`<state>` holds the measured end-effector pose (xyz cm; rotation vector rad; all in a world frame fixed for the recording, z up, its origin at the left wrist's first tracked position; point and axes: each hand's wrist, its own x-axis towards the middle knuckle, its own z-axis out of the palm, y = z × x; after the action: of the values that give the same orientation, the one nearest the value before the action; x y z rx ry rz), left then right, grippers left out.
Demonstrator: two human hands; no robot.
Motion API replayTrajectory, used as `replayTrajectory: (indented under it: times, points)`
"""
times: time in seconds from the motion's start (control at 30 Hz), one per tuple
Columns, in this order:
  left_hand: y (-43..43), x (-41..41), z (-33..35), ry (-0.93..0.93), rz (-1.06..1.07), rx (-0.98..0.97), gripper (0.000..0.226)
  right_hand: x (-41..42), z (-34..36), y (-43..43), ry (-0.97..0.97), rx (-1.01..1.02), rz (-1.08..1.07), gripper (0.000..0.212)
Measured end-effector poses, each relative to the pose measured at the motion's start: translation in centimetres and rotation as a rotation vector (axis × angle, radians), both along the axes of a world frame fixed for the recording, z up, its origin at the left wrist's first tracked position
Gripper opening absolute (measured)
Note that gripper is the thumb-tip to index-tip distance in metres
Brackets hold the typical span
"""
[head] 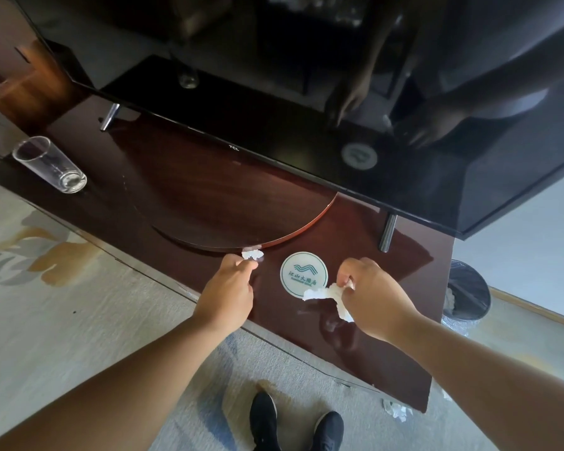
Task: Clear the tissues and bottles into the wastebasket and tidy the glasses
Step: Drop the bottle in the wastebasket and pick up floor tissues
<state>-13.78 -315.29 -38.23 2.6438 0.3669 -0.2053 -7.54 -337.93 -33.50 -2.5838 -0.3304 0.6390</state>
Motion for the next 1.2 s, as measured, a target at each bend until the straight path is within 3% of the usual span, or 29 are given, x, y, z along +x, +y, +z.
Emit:
replayTrajectory:
  times: [0.63, 0.9, 1.1, 1.2]
  points:
    - [-2.2, 1.9, -1.1, 0.167, 0.087, 0.072, 0.065, -0.5, -0.1, -1.2, 0.013, -0.004, 0.038, 0.023]
    - [-1.7, 1.4, -2.0, 0.071, 0.012, 0.131, 0.038, -0.2, -0.1, -1.4, 0.018, -0.003, 0.035, 0.023]
    - [-2.1, 1.4, -1.5, -0.033, 0.042, -0.037, 0.011, 0.0, 0.1, -1.1, 0.010, 0.014, 0.049, 0.021]
    - [-2.2, 1.5, -1.3, -0.031, 0.060, -0.083, 0.012, 0.1, 0.3, -1.0, 0.008, 0.012, 0.037, 0.022]
